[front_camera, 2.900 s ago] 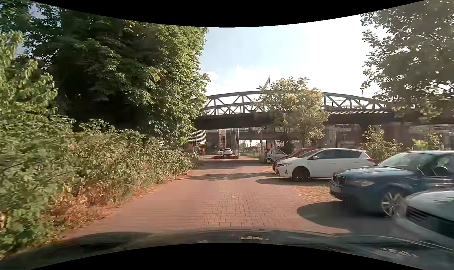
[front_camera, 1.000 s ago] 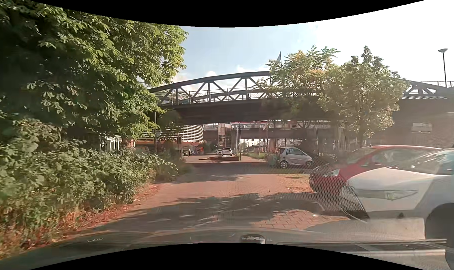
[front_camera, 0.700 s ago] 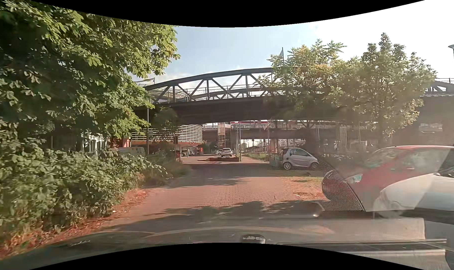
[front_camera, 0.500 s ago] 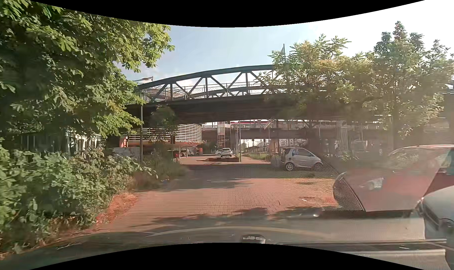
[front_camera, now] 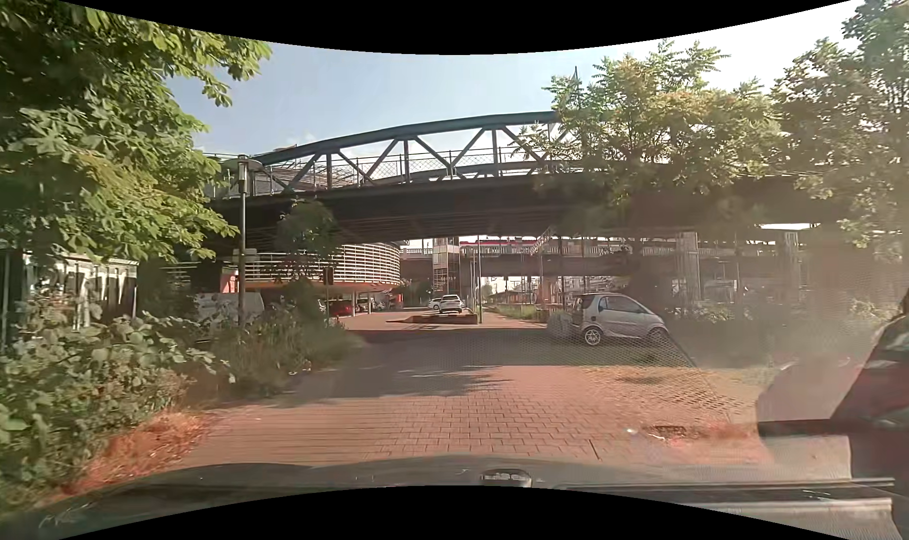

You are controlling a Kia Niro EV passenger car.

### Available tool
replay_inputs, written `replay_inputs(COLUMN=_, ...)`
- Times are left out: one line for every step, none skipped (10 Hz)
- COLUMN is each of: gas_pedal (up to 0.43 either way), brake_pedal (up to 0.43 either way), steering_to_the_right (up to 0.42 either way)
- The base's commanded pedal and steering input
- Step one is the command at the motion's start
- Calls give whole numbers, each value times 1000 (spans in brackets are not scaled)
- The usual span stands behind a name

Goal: Follow the waypoints while adhering to traffic rules and regulations

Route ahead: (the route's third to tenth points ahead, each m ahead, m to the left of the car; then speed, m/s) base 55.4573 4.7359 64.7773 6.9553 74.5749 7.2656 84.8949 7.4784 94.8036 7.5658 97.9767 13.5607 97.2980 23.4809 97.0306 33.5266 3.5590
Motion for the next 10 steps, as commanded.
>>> replay_inputs(gas_pedal=20, brake_pedal=0, steering_to_the_right=21)
replay_inputs(gas_pedal=20, brake_pedal=0, steering_to_the_right=23)
replay_inputs(gas_pedal=20, brake_pedal=0, steering_to_the_right=24)
replay_inputs(gas_pedal=20, brake_pedal=0, steering_to_the_right=29)
replay_inputs(gas_pedal=20, brake_pedal=0, steering_to_the_right=34)
replay_inputs(gas_pedal=20, brake_pedal=0, steering_to_the_right=42)
replay_inputs(gas_pedal=20, brake_pedal=0, steering_to_the_right=48)
replay_inputs(gas_pedal=20, brake_pedal=0, steering_to_the_right=50)
replay_inputs(gas_pedal=20, brake_pedal=0, steering_to_the_right=50)
replay_inputs(gas_pedal=20, brake_pedal=0, steering_to_the_right=50)
